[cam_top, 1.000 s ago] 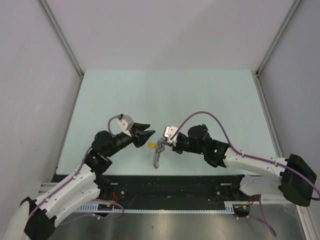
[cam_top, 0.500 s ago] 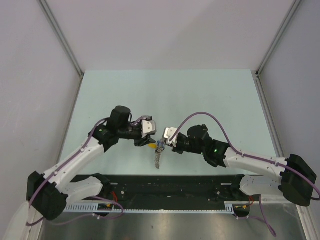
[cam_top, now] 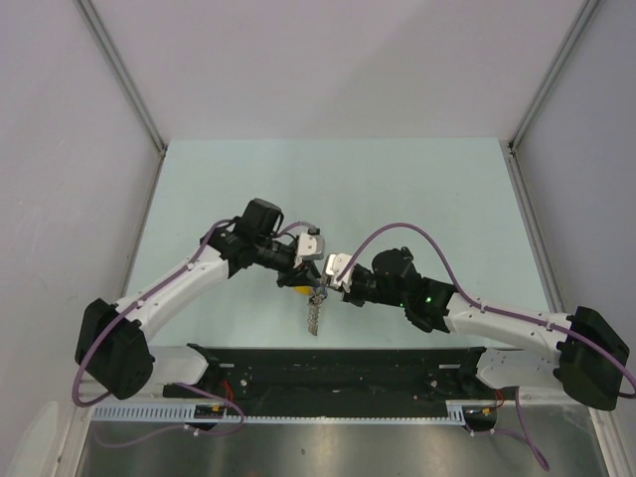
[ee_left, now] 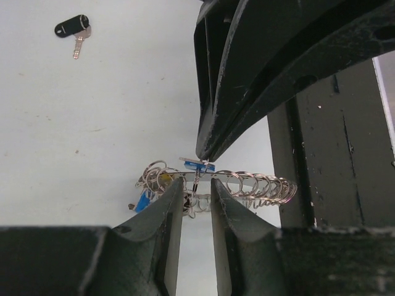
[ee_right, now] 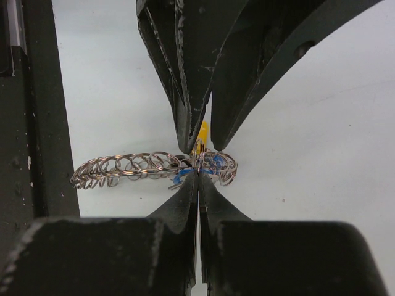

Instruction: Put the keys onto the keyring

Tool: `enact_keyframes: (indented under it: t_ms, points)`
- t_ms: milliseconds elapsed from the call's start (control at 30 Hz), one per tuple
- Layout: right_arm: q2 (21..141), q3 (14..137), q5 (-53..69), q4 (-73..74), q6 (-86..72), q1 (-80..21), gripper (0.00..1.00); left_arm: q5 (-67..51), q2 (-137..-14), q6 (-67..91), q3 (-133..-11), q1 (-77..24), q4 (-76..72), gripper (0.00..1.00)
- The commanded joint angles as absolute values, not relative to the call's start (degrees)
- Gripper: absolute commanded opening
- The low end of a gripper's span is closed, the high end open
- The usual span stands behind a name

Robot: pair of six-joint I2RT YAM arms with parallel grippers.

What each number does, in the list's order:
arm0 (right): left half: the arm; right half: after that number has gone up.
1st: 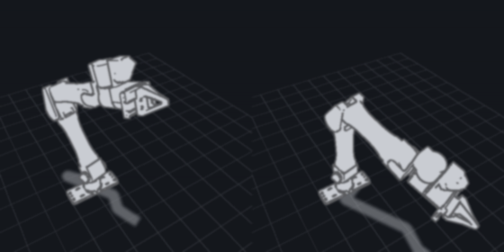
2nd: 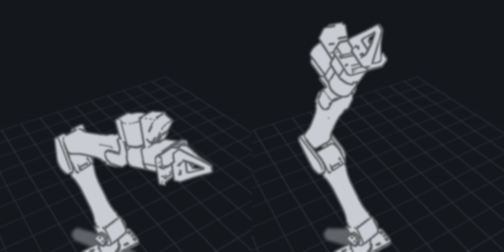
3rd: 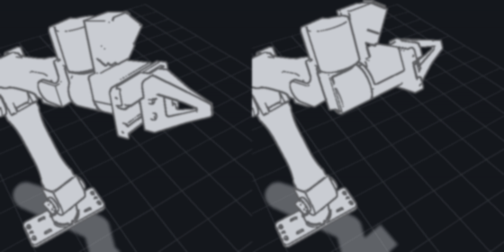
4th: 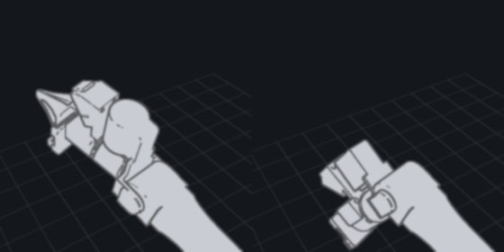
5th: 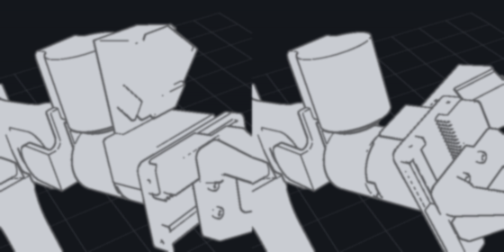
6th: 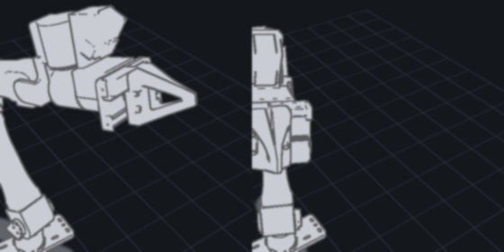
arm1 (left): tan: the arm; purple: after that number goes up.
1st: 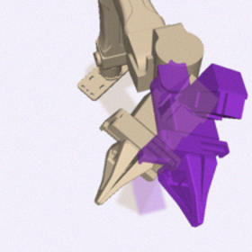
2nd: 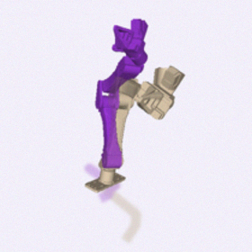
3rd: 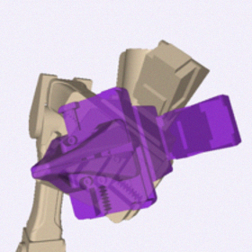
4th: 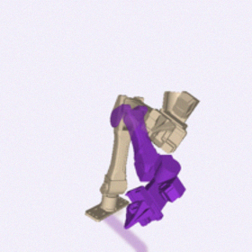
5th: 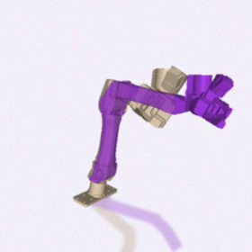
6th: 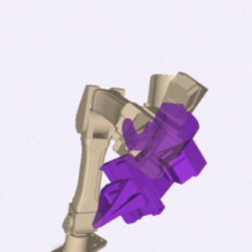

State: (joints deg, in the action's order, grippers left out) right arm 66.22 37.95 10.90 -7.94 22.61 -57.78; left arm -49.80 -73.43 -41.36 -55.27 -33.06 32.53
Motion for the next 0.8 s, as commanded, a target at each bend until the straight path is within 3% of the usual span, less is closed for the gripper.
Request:
enact_keyframes:
  t_ms: [0,167,433,600,767]
  points:
    - [65.04,40.25,10.55,-9.32,22.94,-58.27,0.00,-54.49,-74.88,-44.56,-58.18,-33.84,36.12,0.28]
    - [64.86,40.25,10.37,-9.23,23.03,-58.36,0.00,-54.58,-76.02,-44.38,-59.23,-34.01,36.65,0.25]
    - [64.25,40.25,9.41,-8.53,22.94,-58.36,0.00,-53.70,-76.29,-43.77,-58.98,-34.01,37.35,0.11]
    - [63.72,40.25,9.23,-8.09,22.85,-58.45,0.00,-53.09,-74.97,-43.51,-57.31,-34.01,36.21,0.18]
    - [63.63,40.25,9.32,-8.17,22.85,-58.71,0.00,-53.52,-75.50,-43.16,-57.65,-34.10,36.04,0.19]
